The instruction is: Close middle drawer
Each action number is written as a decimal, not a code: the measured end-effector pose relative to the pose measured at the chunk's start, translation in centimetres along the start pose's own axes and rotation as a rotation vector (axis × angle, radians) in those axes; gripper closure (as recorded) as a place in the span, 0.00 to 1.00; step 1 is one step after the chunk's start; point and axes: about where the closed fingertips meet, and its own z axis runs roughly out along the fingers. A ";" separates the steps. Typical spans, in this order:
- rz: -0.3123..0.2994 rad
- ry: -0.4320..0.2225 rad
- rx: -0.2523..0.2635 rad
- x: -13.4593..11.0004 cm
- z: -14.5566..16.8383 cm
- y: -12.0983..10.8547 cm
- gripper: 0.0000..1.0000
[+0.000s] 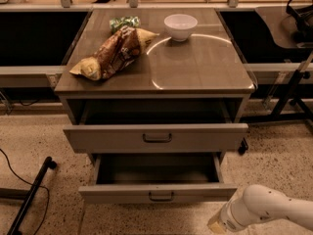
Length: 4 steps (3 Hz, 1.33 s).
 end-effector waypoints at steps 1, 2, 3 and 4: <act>0.024 -0.011 0.014 -0.8 0.6 -1.2 1.00; 0.041 -0.021 0.023 -1.6 0.9 -2.4 1.00; 0.026 -0.024 0.033 -3.1 0.3 -3.7 1.00; 0.004 -0.038 0.040 -5.4 -0.9 -4.2 1.00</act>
Offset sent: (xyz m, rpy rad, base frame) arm 0.0504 -0.0032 -0.0098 0.0010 -0.0230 -0.0781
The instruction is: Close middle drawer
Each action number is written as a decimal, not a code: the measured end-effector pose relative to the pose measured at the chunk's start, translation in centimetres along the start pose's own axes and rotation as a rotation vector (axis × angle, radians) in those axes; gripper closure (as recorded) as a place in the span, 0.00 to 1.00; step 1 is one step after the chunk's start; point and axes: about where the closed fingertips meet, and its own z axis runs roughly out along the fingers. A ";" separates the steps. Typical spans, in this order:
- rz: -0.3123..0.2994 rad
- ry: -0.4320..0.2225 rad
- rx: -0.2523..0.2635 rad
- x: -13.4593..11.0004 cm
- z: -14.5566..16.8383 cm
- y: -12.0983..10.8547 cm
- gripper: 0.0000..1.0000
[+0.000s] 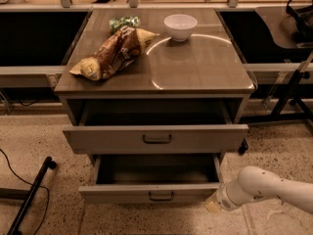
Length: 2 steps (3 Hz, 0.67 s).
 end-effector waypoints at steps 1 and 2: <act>-0.014 -0.014 0.005 -1.7 -0.6 -0.4 1.00; -0.019 -0.026 0.008 -2.9 -0.7 -1.0 1.00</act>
Offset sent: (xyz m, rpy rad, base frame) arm 0.0420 0.0113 0.0208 0.0179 -0.0481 0.0043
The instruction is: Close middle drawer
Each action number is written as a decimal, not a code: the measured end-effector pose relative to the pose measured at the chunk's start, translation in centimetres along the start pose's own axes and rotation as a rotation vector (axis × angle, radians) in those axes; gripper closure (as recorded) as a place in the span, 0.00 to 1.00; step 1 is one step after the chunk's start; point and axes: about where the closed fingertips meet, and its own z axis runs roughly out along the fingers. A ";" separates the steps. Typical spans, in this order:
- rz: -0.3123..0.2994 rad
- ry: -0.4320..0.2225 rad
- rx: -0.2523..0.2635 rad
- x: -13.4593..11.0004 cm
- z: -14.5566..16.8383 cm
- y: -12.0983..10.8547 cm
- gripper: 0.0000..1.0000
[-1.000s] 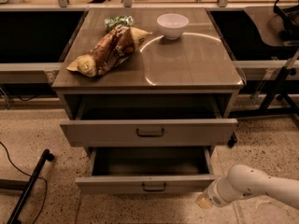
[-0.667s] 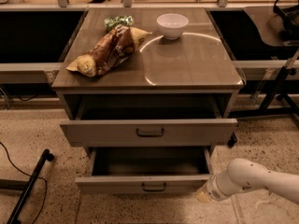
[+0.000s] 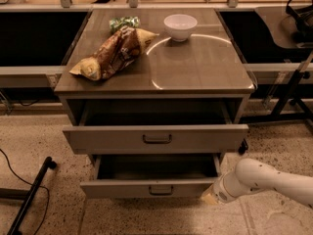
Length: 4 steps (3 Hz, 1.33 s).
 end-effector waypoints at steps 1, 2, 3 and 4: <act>-0.003 -0.011 0.009 -1.1 -0.2 -1.2 1.00; -0.006 -0.018 0.016 -1.9 -0.5 -2.0 1.00; -0.023 -0.031 0.031 -3.2 -1.8 -2.7 1.00; -0.036 -0.023 0.034 -3.8 -2.7 -3.3 1.00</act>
Offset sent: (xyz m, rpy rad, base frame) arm 0.0422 -0.0061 0.0149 0.0012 -0.0437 -0.0119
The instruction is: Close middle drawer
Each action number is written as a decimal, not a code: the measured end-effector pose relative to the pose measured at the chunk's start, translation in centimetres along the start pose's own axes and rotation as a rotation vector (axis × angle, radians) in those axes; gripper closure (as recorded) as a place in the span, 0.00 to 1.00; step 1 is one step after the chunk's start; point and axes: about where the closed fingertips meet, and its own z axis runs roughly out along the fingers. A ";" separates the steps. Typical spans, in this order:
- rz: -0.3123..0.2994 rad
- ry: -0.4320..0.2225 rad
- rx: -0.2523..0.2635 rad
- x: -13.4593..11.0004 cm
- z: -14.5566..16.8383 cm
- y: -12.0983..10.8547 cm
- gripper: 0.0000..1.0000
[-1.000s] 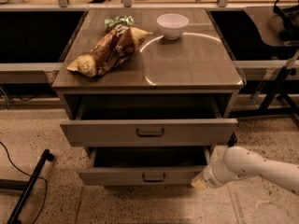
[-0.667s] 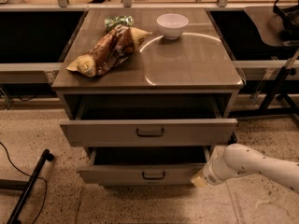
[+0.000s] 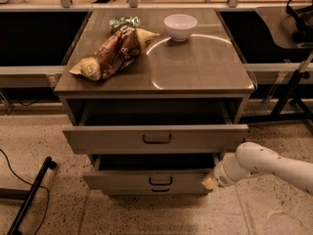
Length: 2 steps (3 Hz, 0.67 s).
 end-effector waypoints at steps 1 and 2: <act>-0.002 0.015 -0.002 -0.9 -2.1 -0.2 1.00; 0.009 0.041 -0.009 -1.7 -3.9 -1.1 1.00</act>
Offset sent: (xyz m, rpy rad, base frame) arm 0.0284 -0.0257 0.0677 -0.0466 0.0588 -0.0055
